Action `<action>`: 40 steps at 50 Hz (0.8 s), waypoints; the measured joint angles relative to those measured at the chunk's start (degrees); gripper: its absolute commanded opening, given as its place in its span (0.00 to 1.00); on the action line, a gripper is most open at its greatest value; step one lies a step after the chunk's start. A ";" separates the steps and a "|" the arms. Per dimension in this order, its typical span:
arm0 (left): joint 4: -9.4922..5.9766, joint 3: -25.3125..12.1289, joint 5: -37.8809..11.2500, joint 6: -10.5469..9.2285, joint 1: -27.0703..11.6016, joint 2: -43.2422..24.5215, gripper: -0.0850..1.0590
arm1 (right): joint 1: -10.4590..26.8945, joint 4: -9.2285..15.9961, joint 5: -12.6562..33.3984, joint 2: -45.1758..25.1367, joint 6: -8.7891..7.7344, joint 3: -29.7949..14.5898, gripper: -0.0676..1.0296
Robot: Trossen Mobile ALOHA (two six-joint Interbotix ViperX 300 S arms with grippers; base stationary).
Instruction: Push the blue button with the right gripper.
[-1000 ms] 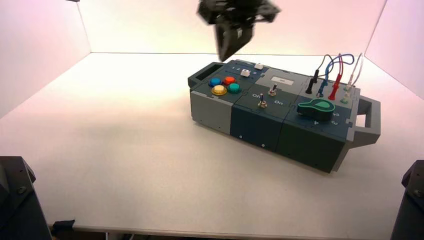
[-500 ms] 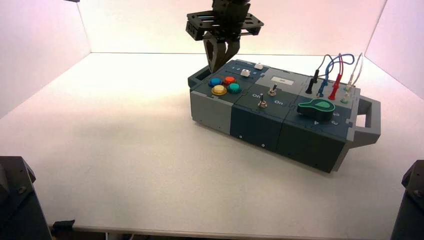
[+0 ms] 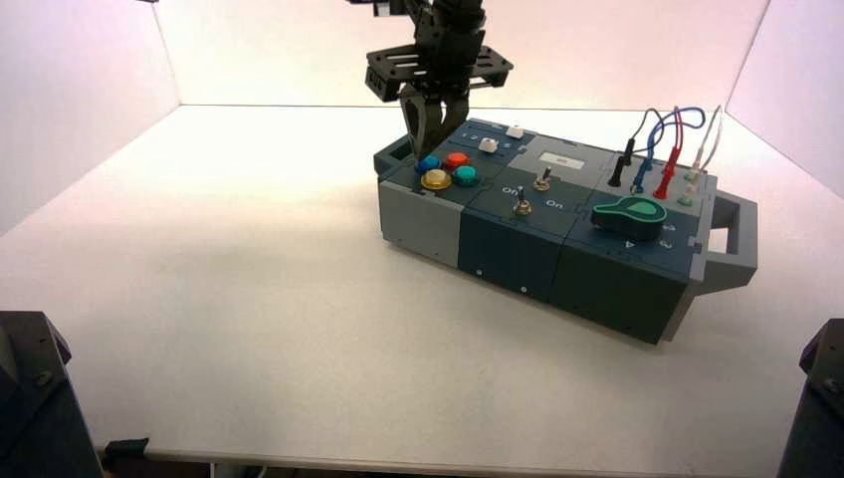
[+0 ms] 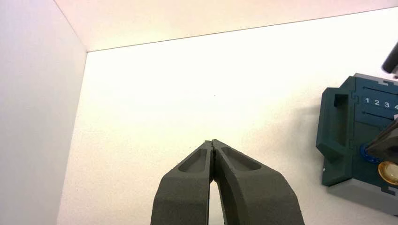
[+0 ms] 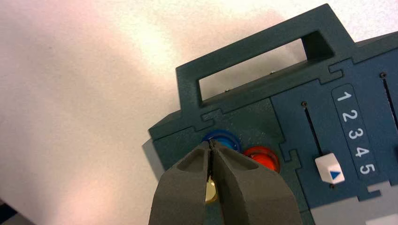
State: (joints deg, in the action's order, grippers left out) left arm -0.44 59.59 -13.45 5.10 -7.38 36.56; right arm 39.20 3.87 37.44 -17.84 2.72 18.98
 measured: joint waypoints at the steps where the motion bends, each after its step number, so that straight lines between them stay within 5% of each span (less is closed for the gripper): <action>1: -0.09 0.00 0.00 0.00 0.00 0.00 0.05 | 0.00 0.00 0.00 -0.09 0.00 0.00 0.04; 40: 0.00 0.00 0.09 0.00 0.00 0.09 0.05 | -0.79 -0.70 -0.53 2.20 0.09 -0.70 0.04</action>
State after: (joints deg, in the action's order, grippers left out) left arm -0.44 59.59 -13.36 5.10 -7.38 36.65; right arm 38.41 3.16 36.91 -15.64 2.81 18.28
